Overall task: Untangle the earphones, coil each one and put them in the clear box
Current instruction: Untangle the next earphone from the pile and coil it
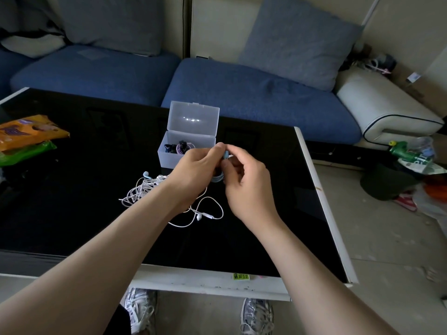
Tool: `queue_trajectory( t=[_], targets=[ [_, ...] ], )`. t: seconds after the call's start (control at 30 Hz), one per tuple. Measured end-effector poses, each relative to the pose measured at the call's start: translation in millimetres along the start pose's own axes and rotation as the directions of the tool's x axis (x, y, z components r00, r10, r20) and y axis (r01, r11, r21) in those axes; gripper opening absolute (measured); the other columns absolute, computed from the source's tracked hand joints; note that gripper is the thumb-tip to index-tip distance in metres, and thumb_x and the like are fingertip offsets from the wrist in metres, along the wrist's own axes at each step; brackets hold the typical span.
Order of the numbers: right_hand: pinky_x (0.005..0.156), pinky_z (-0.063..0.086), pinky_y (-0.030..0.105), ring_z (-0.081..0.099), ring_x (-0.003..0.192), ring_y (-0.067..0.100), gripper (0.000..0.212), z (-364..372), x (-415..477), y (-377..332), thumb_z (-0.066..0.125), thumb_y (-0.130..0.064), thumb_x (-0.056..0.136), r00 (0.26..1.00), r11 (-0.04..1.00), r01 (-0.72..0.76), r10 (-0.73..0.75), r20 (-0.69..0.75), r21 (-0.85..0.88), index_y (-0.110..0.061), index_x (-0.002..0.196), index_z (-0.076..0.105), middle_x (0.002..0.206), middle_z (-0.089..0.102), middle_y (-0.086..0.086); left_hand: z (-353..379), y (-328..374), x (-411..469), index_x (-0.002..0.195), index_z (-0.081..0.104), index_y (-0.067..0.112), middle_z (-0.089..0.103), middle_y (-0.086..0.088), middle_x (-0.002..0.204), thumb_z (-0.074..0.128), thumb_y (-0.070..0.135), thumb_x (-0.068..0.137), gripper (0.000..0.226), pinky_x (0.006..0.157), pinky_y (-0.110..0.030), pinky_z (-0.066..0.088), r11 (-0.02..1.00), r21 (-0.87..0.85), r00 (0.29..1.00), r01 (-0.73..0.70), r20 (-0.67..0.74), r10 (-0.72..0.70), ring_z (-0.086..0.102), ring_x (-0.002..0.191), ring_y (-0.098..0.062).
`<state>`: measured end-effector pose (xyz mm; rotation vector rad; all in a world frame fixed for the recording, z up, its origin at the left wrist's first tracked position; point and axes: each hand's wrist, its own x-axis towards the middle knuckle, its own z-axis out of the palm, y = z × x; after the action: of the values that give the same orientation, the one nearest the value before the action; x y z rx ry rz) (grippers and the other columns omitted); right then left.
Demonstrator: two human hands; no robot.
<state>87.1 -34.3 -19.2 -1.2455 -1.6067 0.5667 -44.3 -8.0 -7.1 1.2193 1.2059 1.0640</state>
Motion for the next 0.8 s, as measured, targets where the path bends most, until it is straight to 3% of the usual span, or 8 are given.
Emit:
queue_trajectory(
  t=[0.1, 0.2, 0.3, 0.4, 0.5, 0.57, 0.67, 0.8],
  targets=[
    [0.077, 0.053, 0.012, 0.072, 0.09, 0.004, 0.029, 2, 1, 1, 0.059, -0.007, 0.105, 1.0, 0.999, -0.001, 0.001, -0.008, -0.045, -0.016, 0.129, 0.073, 0.095, 0.076, -0.007, -4, -7, 2, 0.102, 0.069, -0.005, 0.072, -0.028, 0.101, 0.05, 0.055, 0.105, 0.063, 0.098, -0.056, 0.056, 0.999, 0.051, 1.0, -0.019, 0.024, 0.017, 0.065, 0.087, -0.022],
    [0.079, 0.05, 0.009, 0.072, 0.092, 0.005, 0.027, 2, 3, 6, 0.06, -0.008, 0.105, 0.999, 0.995, -0.02, 0.015, -0.049, -0.102, -0.016, 0.125, 0.075, 0.1, 0.078, -0.004, -5, -12, 3, 0.101, 0.071, 0.003, 0.074, -0.02, 0.097, 0.057, 0.057, 0.101, 0.056, 0.089, -0.051, 0.064, 0.984, 0.165, 0.997, -0.068, 0.034, 0.064, 0.074, 0.092, -0.025],
    [0.084, 0.051, 0.01, 0.072, 0.098, 0.008, 0.031, 2, 7, 13, 0.061, -0.01, 0.104, 0.994, 0.984, -0.088, 0.075, -0.085, -0.153, -0.015, 0.131, 0.073, 0.111, 0.079, 0.001, -6, -18, 7, 0.102, 0.077, 0.013, 0.077, -0.01, 0.094, 0.067, 0.037, 0.102, 0.026, 0.08, -0.043, 0.067, 0.98, 0.174, 0.996, -0.094, 0.01, 0.094, 0.077, 0.091, -0.02],
    [0.083, 0.047, 0.003, 0.07, 0.1, 0.006, 0.033, 2, 12, 20, 0.059, -0.011, 0.106, 0.993, 0.981, -0.119, 0.118, -0.012, -0.152, -0.014, 0.137, 0.07, 0.116, 0.077, 0.003, -5, -21, 11, 0.107, 0.081, 0.017, 0.079, -0.005, 0.094, 0.068, 0.025, 0.102, 0.015, 0.077, -0.039, 0.067, 0.987, 0.143, 0.996, -0.072, -0.04, 0.079, 0.078, 0.09, -0.017],
    [0.086, 0.051, 0.009, 0.072, 0.102, 0.008, 0.032, 0, 19, 22, 0.058, -0.012, 0.107, 0.988, 0.986, -0.11, 0.121, 0.091, -0.123, -0.015, 0.137, 0.07, 0.116, 0.076, 0.002, -5, -24, 18, 0.11, 0.081, 0.022, 0.08, -0.002, 0.095, 0.069, 0.021, 0.102, 0.015, 0.075, -0.038, 0.067, 0.987, 0.146, 0.991, -0.072, -0.098, 0.086, 0.078, 0.09, -0.016],
    [0.097, 0.054, 0.022, 0.071, 0.11, 0.012, 0.03, -4, 27, 29, 0.055, -0.016, 0.109, 0.984, 0.981, -0.141, 0.154, 0.093, -0.133, -0.015, 0.134, 0.073, 0.122, 0.076, 0.001, -6, -25, 24, 0.107, 0.082, 0.022, 0.079, -0.001, 0.089, 0.069, 0.02, 0.101, 0.014, 0.072, -0.034, 0.067, 0.982, 0.178, 0.986, -0.069, -0.136, 0.094, 0.078, 0.087, -0.017],
    [0.099, 0.055, 0.034, 0.071, 0.112, 0.022, 0.033, -18, 39, 51, 0.05, -0.014, 0.107, 0.939, 0.91, -0.339, 0.345, -0.018, -0.239, -0.015, 0.129, 0.075, 0.118, 0.077, 0.004, -8, -27, 30, 0.102, 0.084, 0.027, 0.078, 0.006, 0.082, 0.071, 0.022, 0.1, 0.014, 0.077, -0.035, 0.066, 0.96, 0.273, 0.977, -0.066, -0.178, 0.118, 0.076, 0.085, -0.015],
    [0.092, 0.048, 0.027, 0.066, 0.119, 0.027, 0.038, -38, 35, 82, 0.053, -0.003, 0.103, 0.785, 0.727, -0.601, 0.614, -0.076, -0.334, -0.008, 0.14, 0.063, 0.132, 0.067, 0.012, -10, -29, 37, 0.103, 0.083, 0.029, 0.076, 0.014, 0.081, 0.071, 0.024, 0.1, 0.013, 0.087, -0.039, 0.064, 0.932, 0.357, 0.974, -0.061, -0.184, 0.134, 0.074, 0.085, -0.009]
  ],
)
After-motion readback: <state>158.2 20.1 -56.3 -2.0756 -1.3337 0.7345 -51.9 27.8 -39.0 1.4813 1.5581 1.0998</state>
